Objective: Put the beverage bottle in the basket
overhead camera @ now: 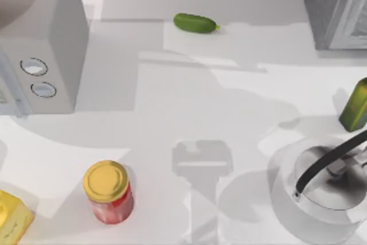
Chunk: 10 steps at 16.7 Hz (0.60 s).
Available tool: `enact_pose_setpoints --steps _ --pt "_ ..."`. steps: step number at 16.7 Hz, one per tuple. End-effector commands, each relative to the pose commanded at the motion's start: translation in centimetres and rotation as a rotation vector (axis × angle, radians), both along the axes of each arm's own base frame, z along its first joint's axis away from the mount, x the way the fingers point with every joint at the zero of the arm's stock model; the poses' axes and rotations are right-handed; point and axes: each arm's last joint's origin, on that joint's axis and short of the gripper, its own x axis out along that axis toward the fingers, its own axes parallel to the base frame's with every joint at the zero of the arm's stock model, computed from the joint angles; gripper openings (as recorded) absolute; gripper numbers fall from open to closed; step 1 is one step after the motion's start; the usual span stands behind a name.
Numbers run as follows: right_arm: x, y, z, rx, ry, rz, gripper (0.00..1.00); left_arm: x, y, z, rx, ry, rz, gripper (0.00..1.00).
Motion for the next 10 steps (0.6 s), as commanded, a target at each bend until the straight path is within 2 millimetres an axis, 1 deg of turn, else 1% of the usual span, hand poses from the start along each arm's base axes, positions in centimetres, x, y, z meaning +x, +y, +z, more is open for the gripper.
enact_pose_setpoints --steps 5,10 --pt "0.0 0.0 0.0 0.0 0.0 0.0 1.0 1.2 -1.3 -0.7 0.014 0.006 0.006 0.0" --pt "0.0 0.0 0.0 0.0 0.0 0.0 1.0 2.9 -2.4 -2.2 0.034 -0.032 0.008 0.0"
